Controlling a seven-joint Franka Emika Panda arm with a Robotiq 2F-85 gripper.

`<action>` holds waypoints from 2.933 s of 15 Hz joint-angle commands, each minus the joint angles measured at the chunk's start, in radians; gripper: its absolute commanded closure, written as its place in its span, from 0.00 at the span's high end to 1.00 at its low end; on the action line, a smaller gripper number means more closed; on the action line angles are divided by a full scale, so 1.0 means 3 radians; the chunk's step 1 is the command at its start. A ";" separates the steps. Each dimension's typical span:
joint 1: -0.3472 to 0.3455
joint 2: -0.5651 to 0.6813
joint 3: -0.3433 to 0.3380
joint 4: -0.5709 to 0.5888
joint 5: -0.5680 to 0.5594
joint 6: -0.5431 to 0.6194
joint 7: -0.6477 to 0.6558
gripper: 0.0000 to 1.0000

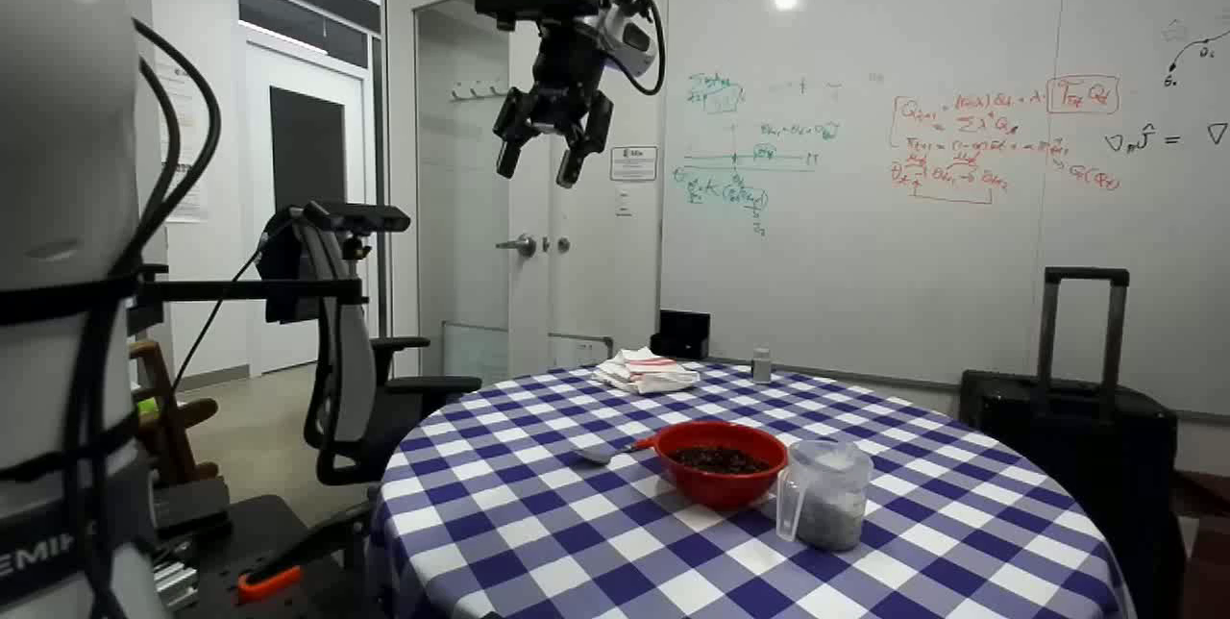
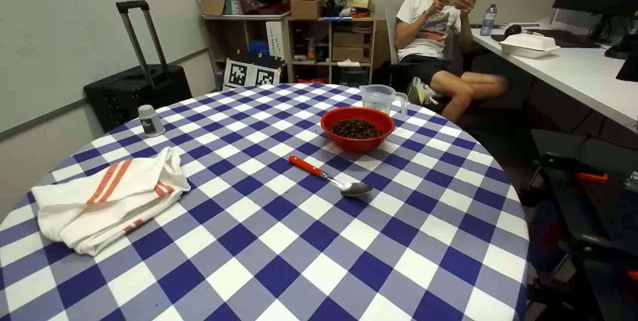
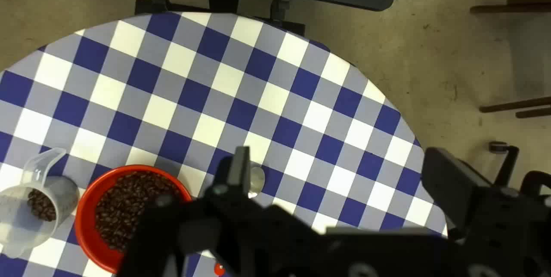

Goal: Put a spoonful of the things in the red bowl into the jug

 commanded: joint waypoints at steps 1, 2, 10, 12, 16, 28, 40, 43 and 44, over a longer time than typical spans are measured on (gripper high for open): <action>-0.0035 0.0002 0.0032 0.0005 0.0007 -0.0005 -0.0006 1.00; -0.0058 0.0103 0.0031 0.0077 -0.0001 0.0060 0.0068 1.00; -0.0166 0.0990 0.0059 0.0458 -0.0060 0.1208 0.0960 1.00; -0.0148 0.1235 0.0053 0.0586 -0.0097 0.1385 0.1164 1.00; -0.0048 0.1696 0.0045 0.0808 -0.0323 0.1593 0.1448 1.00; 0.0089 0.2759 -0.0074 0.1385 -0.0680 0.1902 0.1429 1.00; -0.0005 0.3393 -0.0029 0.1811 -0.0556 0.1965 0.0966 1.00; -0.0010 0.3510 -0.0017 0.1872 -0.0522 0.1978 0.0939 1.00; -0.0017 0.3546 -0.0011 0.1890 -0.0506 0.1981 0.0934 1.00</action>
